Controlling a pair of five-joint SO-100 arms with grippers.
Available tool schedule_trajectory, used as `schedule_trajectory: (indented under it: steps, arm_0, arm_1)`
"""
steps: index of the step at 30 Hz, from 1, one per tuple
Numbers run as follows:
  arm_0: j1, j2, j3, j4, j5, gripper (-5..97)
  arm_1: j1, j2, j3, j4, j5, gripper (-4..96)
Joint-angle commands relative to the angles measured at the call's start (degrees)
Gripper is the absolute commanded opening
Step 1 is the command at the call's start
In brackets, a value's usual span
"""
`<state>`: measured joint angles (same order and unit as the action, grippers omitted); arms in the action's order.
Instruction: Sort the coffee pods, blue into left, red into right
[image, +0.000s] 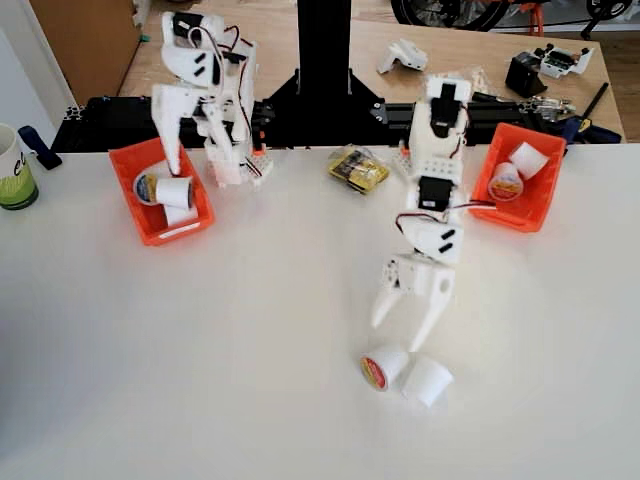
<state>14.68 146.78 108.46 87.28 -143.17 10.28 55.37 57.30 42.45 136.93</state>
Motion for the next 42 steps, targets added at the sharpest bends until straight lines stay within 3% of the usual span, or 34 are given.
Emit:
schedule_trajectory:
  steps: [1,5,8,27,39,42]
  arm_0:
    - [-8.26,-0.7,1.41,-2.99,3.25,39]
    - [-14.15,-2.46,6.68,-12.04,6.77,38]
    - [-15.56,-3.16,9.4,-15.82,6.77,38]
    - [-16.44,-4.83,9.93,-17.93,7.29,37]
    - [-16.96,-4.92,9.84,-19.16,8.26,37]
    - [-16.96,-5.1,9.84,-19.34,8.26,37]
  arm_1:
    - [0.18,-1.41,-2.99,0.18,0.88,31.4]
    - [0.0,-4.66,-2.64,-1.93,2.11,31.8]
    - [0.09,-5.8,-2.99,-3.25,2.11,31.6]
    - [1.32,-11.95,-7.21,-5.98,1.76,29.5]
    - [3.25,-17.84,-11.51,-6.94,-0.7,14.4]
    - [3.69,-17.84,-15.21,-1.93,-1.93,13.1]
